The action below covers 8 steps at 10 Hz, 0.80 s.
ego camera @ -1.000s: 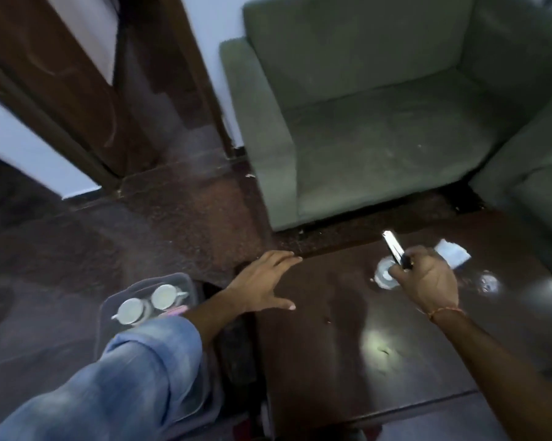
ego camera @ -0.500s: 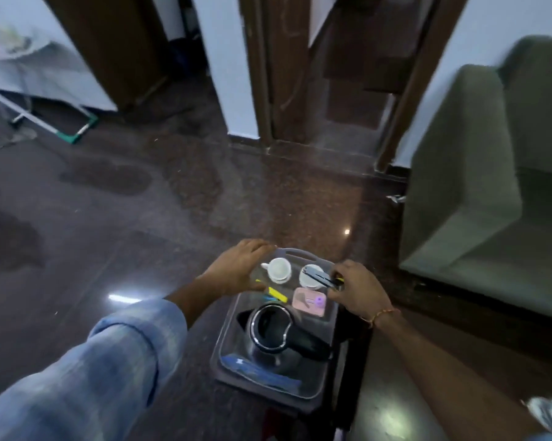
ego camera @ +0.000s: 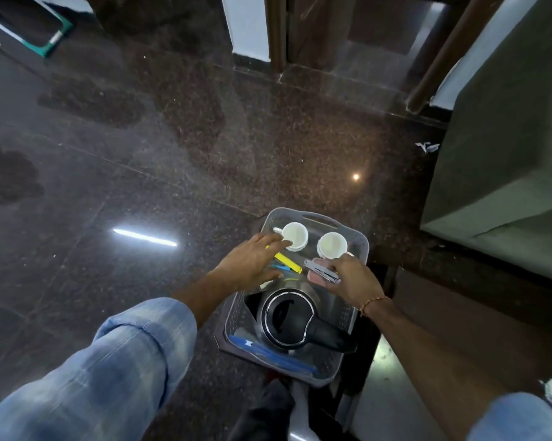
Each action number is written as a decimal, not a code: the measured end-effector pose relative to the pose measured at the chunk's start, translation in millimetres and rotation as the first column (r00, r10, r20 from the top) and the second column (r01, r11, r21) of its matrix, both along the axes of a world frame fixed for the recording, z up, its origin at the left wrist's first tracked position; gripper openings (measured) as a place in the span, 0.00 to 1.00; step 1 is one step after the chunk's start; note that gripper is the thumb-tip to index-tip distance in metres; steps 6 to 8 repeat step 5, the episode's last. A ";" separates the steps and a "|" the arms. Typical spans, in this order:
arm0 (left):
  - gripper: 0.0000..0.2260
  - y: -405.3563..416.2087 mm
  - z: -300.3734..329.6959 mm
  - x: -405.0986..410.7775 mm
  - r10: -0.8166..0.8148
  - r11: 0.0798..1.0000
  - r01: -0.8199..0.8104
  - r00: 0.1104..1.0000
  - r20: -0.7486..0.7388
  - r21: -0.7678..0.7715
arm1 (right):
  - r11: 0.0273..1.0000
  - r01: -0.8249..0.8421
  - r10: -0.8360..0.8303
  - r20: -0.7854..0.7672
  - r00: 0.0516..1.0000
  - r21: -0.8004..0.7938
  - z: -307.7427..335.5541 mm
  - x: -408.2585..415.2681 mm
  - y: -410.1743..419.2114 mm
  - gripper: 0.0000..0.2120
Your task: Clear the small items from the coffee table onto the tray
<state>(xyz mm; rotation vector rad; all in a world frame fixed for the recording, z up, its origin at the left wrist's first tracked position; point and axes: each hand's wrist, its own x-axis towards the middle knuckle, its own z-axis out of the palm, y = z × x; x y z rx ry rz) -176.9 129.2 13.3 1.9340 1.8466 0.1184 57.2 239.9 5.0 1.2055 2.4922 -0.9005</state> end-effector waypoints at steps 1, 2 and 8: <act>0.31 1.7 -9.8 3.1 -0.005 1.000 0.005 1.000 0.010 -0.004 | 0.999 -0.009 0.008 0.021 1.000 0.038 -7.7 -9.0 -0.6 0.20; 0.30 2.0 -17.2 3.9 -0.008 0.999 0.008 1.000 0.011 -0.033 | 0.993 -0.050 0.042 0.073 0.996 0.104 -16.3 -17.6 -3.1 0.17; 0.30 -0.8 -10.2 0.6 -0.018 0.998 0.019 0.999 0.027 -0.051 | 0.973 -0.086 0.054 0.149 0.987 0.215 -19.8 -20.5 -13.4 0.17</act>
